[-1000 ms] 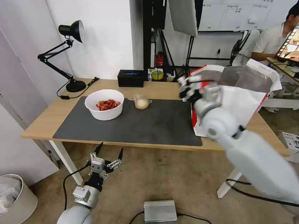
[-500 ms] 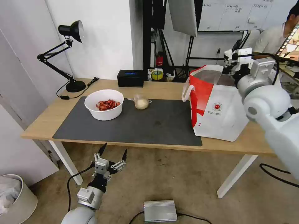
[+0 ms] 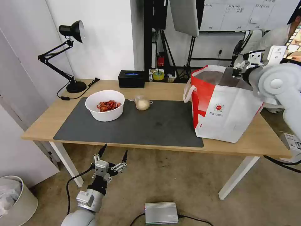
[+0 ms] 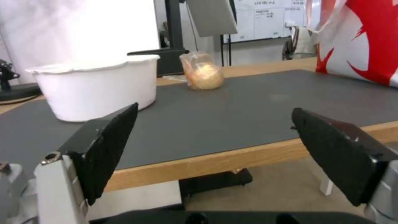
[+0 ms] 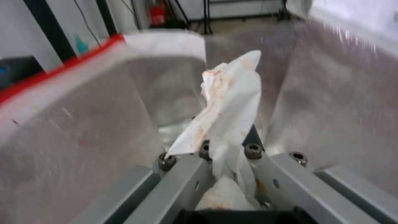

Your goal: Pick up the trash from the table and place it into the takeout bag.

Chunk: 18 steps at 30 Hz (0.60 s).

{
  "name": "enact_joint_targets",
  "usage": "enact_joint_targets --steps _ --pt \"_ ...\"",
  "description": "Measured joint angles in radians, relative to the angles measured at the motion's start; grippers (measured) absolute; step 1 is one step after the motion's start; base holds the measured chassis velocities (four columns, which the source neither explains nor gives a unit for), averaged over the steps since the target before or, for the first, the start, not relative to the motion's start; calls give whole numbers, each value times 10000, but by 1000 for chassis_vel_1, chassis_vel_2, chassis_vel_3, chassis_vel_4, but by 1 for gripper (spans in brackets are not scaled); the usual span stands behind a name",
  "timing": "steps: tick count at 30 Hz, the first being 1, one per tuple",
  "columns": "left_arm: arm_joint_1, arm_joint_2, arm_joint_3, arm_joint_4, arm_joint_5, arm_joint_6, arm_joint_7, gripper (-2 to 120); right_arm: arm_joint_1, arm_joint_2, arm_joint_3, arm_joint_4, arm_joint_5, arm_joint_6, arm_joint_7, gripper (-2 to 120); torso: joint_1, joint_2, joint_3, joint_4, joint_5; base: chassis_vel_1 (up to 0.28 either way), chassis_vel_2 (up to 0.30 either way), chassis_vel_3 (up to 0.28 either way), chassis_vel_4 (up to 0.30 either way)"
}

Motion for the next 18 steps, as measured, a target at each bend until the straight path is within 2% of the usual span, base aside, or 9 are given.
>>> enact_joint_targets --steps 11,17,18 --pt "-125 -53 156 7 9 6 5 100 -274 -97 -79 31 844 22 539 1 0 0 0 -1 0 0 0 0 0" --pt "-104 -38 100 13 2 15 6 100 2 47 -36 -71 1262 76 686 24 0 0 0 0 0 0 0 0 0" --pt "-104 -38 100 13 2 15 6 100 2 47 -36 -71 1262 76 686 24 0 0 0 0 0 0 0 0 0"
